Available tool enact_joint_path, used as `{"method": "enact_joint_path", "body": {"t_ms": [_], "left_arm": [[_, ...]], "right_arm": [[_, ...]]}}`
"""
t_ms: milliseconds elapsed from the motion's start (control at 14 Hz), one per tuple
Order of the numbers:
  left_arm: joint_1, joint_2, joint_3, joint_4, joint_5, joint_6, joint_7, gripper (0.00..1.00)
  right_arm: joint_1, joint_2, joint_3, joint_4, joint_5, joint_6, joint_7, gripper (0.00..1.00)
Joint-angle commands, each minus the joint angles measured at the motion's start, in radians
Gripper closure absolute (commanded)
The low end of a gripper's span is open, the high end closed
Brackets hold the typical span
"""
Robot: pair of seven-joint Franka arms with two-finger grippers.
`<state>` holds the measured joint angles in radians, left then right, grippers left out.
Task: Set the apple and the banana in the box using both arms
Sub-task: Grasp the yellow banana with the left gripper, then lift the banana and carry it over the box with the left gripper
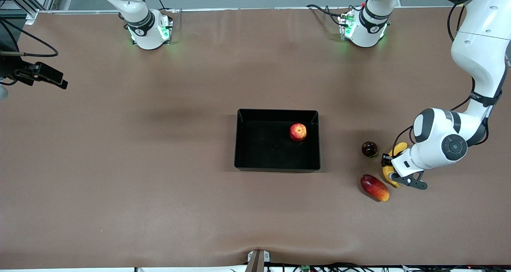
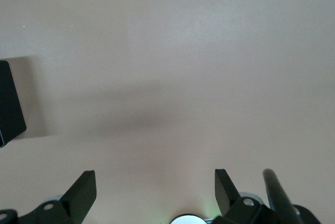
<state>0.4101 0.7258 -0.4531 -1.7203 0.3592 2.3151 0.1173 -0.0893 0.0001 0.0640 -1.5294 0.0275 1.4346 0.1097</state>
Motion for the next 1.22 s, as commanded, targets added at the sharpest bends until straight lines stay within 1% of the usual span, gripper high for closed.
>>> {"method": "enact_joint_path", "body": {"t_ms": [0, 287, 430, 501, 716, 788, 1003, 1146], "left_arm": [[0.010, -0.077, -0.035, -0.027, -0.018, -0.061, -0.048, 1.00], [0.010, -0.152, -0.108, -0.019, -0.097, -0.198, -0.151, 1.00], [0.010, -0.212, -0.169, -0.016, -0.146, -0.262, -0.250, 1.00], [0.006, -0.235, -0.203, -0.010, -0.150, -0.282, -0.305, 1.00], [-0.029, -0.235, -0.312, 0.030, -0.149, -0.318, -0.517, 1.00], [-0.066, -0.226, -0.326, 0.054, -0.149, -0.318, -0.592, 1.00], [-0.238, -0.162, -0.323, 0.155, -0.141, -0.318, -0.786, 1.00], [-0.345, -0.111, -0.302, 0.212, -0.137, -0.313, -0.869, 1.00]], "right_arm": [[-0.015, -0.026, 0.005, -0.023, -0.008, 0.004, -0.013, 0.00], [-0.015, -0.026, 0.005, -0.023, -0.008, 0.003, -0.013, 0.00], [-0.015, -0.026, 0.005, -0.023, -0.008, 0.004, -0.013, 0.00], [-0.015, -0.026, 0.005, -0.023, -0.008, 0.004, -0.013, 0.00], [-0.015, -0.026, 0.005, -0.023, -0.006, 0.003, -0.013, 0.00], [-0.015, -0.026, 0.005, -0.023, -0.006, 0.003, -0.013, 0.00], [-0.015, -0.026, 0.005, -0.023, -0.008, 0.003, -0.013, 0.00], [-0.017, -0.026, 0.005, -0.023, -0.006, 0.003, -0.013, 0.00]]}}
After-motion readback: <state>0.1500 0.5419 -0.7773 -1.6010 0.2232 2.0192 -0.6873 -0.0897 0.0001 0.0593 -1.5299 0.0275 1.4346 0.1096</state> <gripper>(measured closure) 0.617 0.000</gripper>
